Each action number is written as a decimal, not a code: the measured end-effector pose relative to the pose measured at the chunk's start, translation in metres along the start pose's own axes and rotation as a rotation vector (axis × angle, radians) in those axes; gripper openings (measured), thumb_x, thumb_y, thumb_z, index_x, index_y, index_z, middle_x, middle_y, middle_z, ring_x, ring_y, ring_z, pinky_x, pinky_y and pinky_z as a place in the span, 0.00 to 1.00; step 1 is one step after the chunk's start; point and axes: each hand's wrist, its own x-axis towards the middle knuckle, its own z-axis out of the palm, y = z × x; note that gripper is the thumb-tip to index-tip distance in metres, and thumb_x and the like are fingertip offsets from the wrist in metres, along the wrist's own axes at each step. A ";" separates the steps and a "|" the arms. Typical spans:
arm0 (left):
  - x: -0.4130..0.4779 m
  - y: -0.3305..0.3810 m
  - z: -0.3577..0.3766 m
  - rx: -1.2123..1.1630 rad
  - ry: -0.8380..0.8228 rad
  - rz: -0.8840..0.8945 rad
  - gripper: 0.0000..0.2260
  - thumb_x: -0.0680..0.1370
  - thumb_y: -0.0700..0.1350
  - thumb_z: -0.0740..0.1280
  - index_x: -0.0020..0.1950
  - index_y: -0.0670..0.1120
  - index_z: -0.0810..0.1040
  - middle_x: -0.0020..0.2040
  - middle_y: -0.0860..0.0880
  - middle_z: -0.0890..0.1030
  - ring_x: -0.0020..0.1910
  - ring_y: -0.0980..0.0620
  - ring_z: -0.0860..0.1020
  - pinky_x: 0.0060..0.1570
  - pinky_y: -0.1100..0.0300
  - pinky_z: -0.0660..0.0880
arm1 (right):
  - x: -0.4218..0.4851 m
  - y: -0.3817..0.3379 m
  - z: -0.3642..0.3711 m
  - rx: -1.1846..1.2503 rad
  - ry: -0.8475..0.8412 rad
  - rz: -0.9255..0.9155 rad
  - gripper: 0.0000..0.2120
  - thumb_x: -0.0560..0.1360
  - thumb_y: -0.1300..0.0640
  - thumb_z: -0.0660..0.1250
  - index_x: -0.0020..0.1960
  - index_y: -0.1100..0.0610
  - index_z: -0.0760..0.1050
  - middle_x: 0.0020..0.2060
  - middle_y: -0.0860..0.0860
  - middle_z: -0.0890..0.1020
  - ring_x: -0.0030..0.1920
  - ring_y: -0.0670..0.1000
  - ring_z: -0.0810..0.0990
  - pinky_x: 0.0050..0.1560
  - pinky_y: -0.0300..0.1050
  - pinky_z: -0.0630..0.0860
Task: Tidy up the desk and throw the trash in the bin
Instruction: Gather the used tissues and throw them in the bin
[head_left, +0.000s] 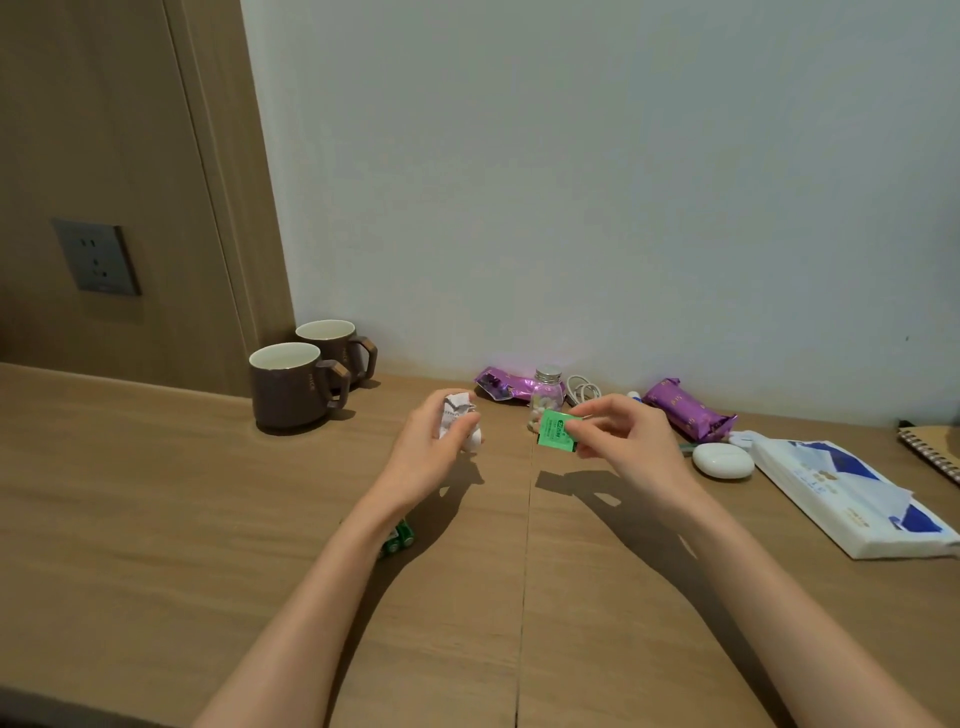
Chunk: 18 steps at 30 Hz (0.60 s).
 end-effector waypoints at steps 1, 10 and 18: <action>0.000 0.001 0.001 0.013 -0.010 0.011 0.11 0.80 0.46 0.61 0.62 0.50 0.72 0.53 0.51 0.77 0.48 0.60 0.75 0.51 0.60 0.75 | -0.001 -0.002 0.002 0.022 0.000 -0.010 0.05 0.73 0.61 0.72 0.48 0.60 0.80 0.40 0.55 0.85 0.37 0.46 0.84 0.40 0.39 0.81; -0.007 0.014 -0.002 0.063 0.110 0.076 0.13 0.83 0.46 0.54 0.47 0.43 0.75 0.36 0.53 0.72 0.36 0.53 0.69 0.35 0.59 0.64 | -0.024 -0.025 0.028 0.077 -0.023 -0.068 0.02 0.73 0.61 0.72 0.45 0.57 0.80 0.40 0.54 0.85 0.36 0.45 0.84 0.37 0.37 0.80; -0.089 0.043 -0.060 -0.002 0.115 0.197 0.15 0.83 0.46 0.53 0.40 0.44 0.70 0.29 0.54 0.65 0.26 0.59 0.63 0.28 0.65 0.60 | -0.082 -0.068 0.049 0.081 -0.132 -0.202 0.03 0.73 0.63 0.71 0.46 0.59 0.80 0.40 0.54 0.85 0.36 0.47 0.84 0.37 0.39 0.80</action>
